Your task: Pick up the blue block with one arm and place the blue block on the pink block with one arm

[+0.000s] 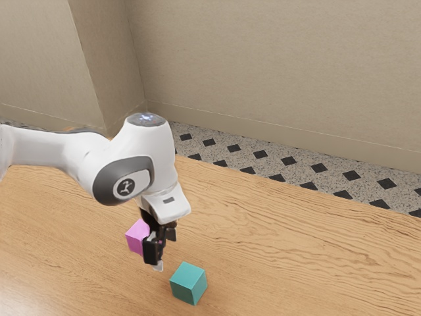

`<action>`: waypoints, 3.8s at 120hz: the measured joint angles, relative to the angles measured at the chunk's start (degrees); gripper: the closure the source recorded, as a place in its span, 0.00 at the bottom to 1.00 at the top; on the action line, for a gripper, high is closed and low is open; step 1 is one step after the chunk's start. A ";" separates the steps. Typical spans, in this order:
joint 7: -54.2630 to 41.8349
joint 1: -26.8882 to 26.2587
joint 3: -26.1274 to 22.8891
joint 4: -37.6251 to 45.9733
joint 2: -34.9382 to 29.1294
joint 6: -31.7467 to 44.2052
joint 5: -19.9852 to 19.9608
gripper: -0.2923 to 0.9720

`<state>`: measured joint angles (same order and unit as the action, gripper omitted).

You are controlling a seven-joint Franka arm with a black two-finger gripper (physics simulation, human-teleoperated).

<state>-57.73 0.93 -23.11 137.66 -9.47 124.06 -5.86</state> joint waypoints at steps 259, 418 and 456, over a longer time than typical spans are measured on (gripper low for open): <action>-31.99 7.58 11.56 -4.47 8.15 7.97 -1.25 0.51; -38.45 12.52 9.43 -5.06 9.97 7.99 -1.43 0.42; -38.58 8.97 9.61 -5.38 -3.04 0.85 -4.22 0.28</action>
<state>-96.31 9.89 -13.50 132.28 -12.50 124.91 -10.08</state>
